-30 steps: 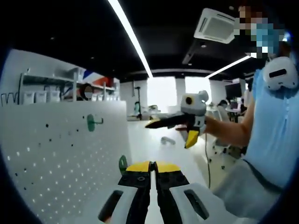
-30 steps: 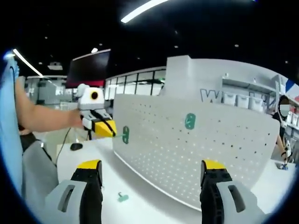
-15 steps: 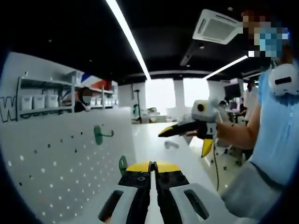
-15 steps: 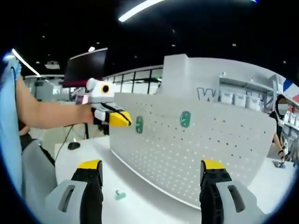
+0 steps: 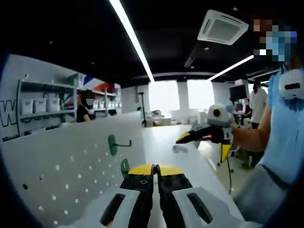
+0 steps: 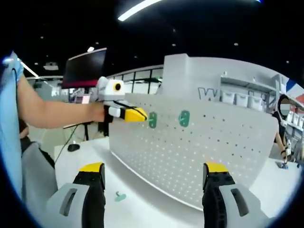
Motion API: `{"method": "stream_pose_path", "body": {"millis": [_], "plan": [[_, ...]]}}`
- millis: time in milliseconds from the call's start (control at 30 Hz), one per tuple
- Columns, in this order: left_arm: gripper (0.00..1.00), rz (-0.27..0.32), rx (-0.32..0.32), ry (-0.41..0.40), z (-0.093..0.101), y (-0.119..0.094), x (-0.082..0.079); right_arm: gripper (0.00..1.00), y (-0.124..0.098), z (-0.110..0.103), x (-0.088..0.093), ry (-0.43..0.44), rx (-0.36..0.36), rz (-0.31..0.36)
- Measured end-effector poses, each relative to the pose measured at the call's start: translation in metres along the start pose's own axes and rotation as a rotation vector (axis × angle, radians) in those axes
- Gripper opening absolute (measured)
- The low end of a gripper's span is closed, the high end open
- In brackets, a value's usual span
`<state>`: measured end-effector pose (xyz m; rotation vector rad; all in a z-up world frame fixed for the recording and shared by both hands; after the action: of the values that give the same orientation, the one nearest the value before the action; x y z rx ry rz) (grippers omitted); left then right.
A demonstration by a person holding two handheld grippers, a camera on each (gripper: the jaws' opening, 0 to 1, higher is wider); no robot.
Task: Insert the hook assembly into the mounting plate slot until the hook locks in place.
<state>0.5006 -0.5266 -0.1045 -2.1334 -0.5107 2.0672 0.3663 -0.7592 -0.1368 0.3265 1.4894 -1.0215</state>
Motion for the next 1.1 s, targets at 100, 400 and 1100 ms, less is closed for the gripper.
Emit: {"method": "stream_pose_path", "body": {"millis": [100, 400, 1100], "plan": [[0.02, -0.002, 0.001, 0.007, -0.004, 0.004, -0.004, 0.85, -0.001, 0.002, 0.002, 0.005, 0.006, -0.006], [0.02, -0.005, -0.003, 0.032, -0.015, 0.010, -0.015, 0.85, -0.001, 0.008, 0.006, 0.019, 0.013, -0.015], [0.02, -0.056, 0.011, 0.057, -0.034, 0.009, -0.027, 0.85, -0.004, 0.011, 0.007, 0.024, 0.028, -0.011]]}}
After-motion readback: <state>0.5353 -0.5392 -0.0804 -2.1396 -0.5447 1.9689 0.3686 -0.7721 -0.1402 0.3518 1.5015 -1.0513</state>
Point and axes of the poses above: the point that each gripper's makers call its tool centre point, and the gripper's own axes: y roughly forward along the fingers, z roughly to its right, x roughly out of its underside, the point moved 9 cm from there along -y, roughly backward along the fingers, and after that the axes turned 14 degrees about -z, right-handed, at the moved point
